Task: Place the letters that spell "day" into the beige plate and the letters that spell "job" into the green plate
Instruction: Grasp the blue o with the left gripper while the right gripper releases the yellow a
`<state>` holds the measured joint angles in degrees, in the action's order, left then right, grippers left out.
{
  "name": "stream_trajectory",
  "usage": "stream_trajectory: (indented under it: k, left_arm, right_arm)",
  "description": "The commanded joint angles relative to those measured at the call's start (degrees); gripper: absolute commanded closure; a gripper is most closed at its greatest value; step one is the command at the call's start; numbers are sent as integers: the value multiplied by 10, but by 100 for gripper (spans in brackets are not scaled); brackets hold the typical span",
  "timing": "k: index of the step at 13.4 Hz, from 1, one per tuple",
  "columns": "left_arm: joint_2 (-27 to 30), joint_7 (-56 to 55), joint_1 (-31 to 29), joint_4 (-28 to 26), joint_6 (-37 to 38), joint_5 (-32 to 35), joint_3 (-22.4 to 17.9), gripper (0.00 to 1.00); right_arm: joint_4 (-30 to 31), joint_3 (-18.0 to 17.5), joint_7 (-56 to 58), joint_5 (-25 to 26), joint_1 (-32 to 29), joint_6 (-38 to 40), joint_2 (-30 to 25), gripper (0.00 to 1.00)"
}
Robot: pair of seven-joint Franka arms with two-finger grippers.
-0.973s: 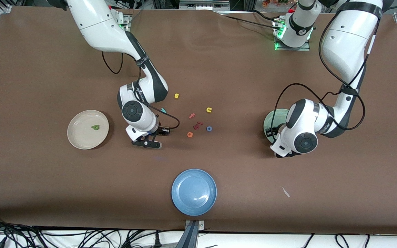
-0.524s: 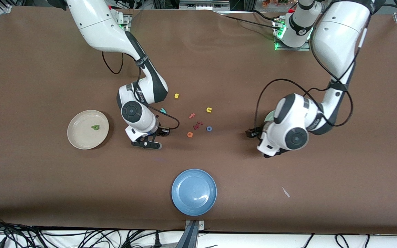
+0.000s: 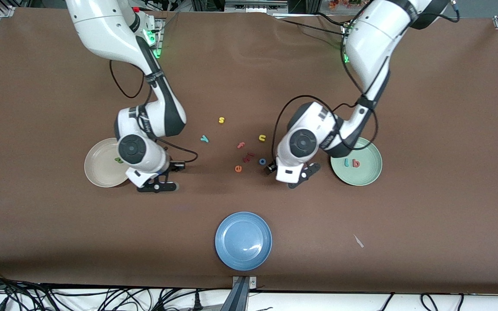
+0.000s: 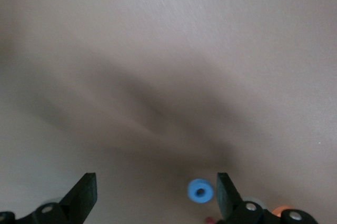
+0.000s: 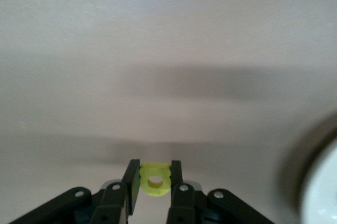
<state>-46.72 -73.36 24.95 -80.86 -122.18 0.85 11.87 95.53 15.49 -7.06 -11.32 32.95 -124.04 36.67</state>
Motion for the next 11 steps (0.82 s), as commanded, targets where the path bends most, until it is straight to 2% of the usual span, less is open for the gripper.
stream_trajectory:
  k: [1,3,4,6,9,10,11]
  left_arm:
    - [-24,-42,26,18,-21,33,-11,0]
    - [-35,-58,34,19,-22,45,-12,3]
    - [-38,-60,38,23,-26,45,-12,16]
    - [-45,-60,46,23,-31,45,-12,28]
    - [-51,-63,47,24,-58,41,-12,29]
    - [-57,-70,48,25,-73,39,-12,29]
    - [-61,-78,48,25,-91,39,-12,29]
  right_arm:
    - [103,30,90,7,2,-28,-73,92]
    - [175,50,151,7,3,-75,-111,92]
    - [200,64,189,6,2,-98,-121,92]
    - [220,90,268,3,2,-118,-124,92]
    - [220,104,349,-1,-11,-120,-121,89]
    - [217,104,380,-1,-24,-121,-117,80]
    - [214,104,416,-2,-33,-121,-110,37]
